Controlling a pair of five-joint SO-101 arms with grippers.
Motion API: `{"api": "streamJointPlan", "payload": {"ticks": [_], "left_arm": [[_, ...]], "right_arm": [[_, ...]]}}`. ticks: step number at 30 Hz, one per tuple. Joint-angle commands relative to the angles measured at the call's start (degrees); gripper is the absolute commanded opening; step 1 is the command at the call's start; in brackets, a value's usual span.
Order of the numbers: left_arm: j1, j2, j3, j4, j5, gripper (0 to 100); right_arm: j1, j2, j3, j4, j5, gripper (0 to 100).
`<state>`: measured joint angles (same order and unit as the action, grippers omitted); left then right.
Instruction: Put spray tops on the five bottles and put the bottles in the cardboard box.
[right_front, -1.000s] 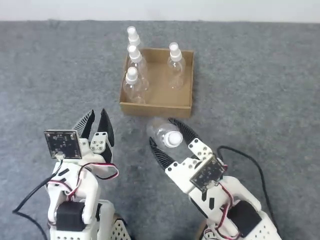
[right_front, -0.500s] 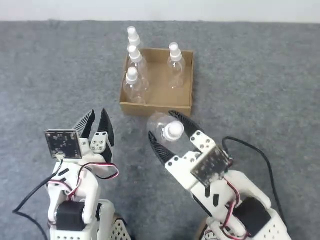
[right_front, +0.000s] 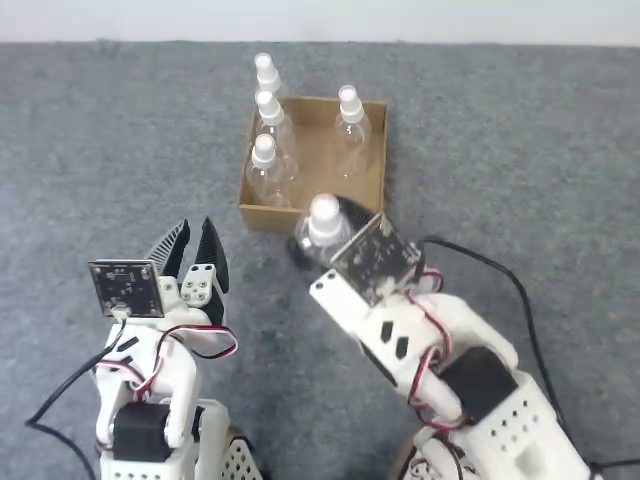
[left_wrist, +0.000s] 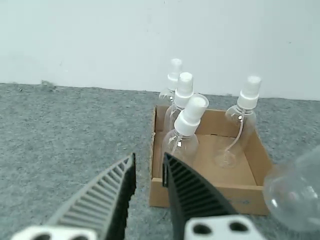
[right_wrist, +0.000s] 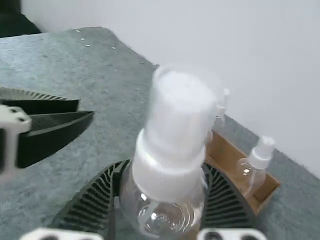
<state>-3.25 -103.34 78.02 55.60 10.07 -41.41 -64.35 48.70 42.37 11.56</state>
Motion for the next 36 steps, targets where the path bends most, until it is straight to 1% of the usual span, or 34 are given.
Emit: {"api": "streamJointPlan", "payload": {"ticks": [1,4,19,23,36], "left_arm": [[-0.26,-0.79,-3.21,-2.29,-0.18,8],[-0.26,-0.79,-3.21,-2.29,-0.18,8],[-0.88,-0.79,-3.21,-2.02,-0.18,8],[-3.96,-0.79,-3.21,-2.29,-0.18,8],[-3.96,-0.79,-3.21,-2.29,-0.18,8]], "right_arm": [[3.65,4.35,-6.95,-0.48,-0.09,7.9],[5.05,8.04,-9.05,-1.45,-0.09,7.9],[12.09,25.71,-9.32,-18.68,-0.53,7.9],[12.62,29.93,-9.32,-23.16,-0.53,7.9],[12.79,40.92,-9.32,-33.54,-0.18,7.9]]}}
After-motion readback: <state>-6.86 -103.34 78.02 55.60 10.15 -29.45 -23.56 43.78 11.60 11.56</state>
